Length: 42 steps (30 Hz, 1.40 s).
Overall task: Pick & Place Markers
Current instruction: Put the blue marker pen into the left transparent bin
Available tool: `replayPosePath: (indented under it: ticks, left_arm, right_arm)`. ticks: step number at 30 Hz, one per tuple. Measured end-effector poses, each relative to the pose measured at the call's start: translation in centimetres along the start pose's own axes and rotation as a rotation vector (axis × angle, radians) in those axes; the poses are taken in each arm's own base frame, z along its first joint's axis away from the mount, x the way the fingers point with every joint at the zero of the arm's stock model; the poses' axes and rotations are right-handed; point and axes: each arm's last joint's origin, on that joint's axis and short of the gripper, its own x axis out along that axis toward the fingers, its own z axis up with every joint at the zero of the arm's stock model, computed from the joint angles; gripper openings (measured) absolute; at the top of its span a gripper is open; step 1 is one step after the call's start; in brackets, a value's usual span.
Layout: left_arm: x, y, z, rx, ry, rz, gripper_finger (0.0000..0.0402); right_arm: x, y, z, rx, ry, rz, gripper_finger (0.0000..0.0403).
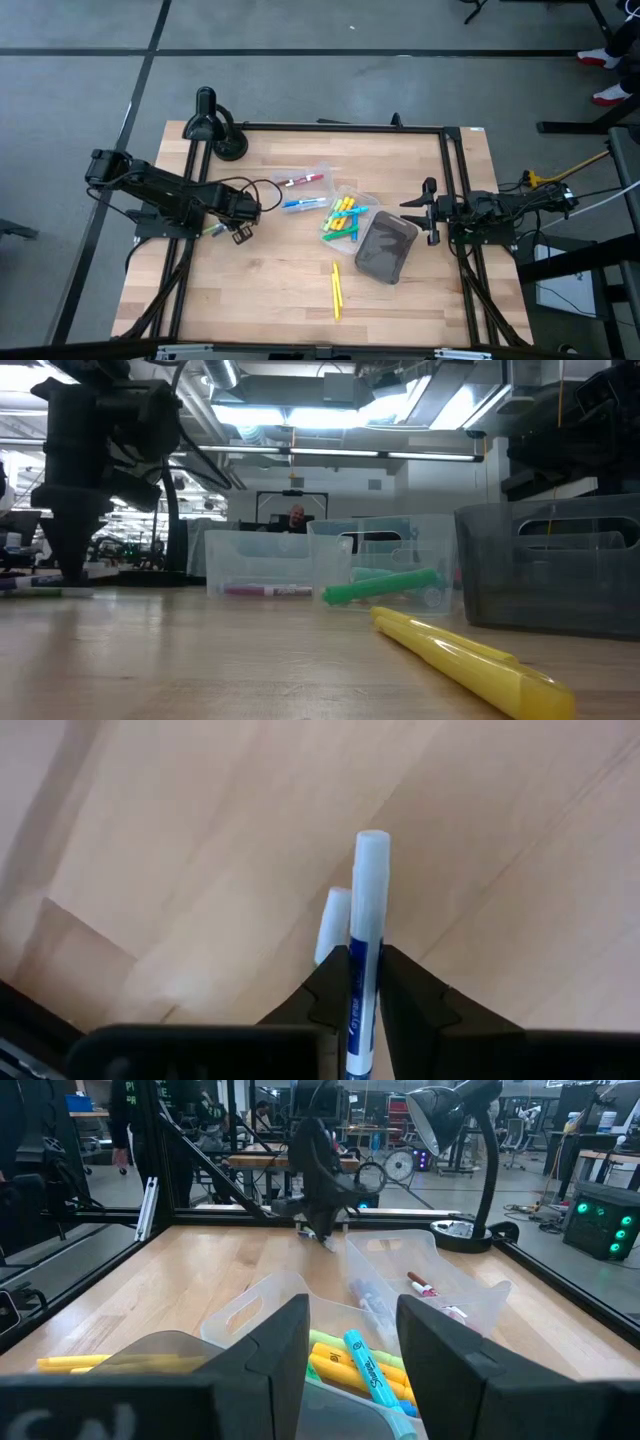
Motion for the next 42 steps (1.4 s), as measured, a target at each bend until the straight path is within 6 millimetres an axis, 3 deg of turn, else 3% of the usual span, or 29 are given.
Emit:
replayPosePath:
  ticks: [10, 25, 42]
  left_arm:
    - [-1.4, 0.3, 0.3, -0.033, -0.159, -0.033, 0.0039]
    - [-3.1, -2.1, 2.2, 0.045, -0.508, -0.201, 0.0033]
    - [-4.6, -3.5, 3.7, 0.073, -0.721, -0.338, 0.0032]
  right_arm:
    - [0.0, 0.0, 0.0, 0.0, 0.0, 0.0, 0.0152]
    - [0.0, 0.0, 0.0, 0.0, 0.0, 0.0, 0.0152]
    - [0.0, 0.0, 0.0, 0.0, 0.0, 0.0, 0.0152]
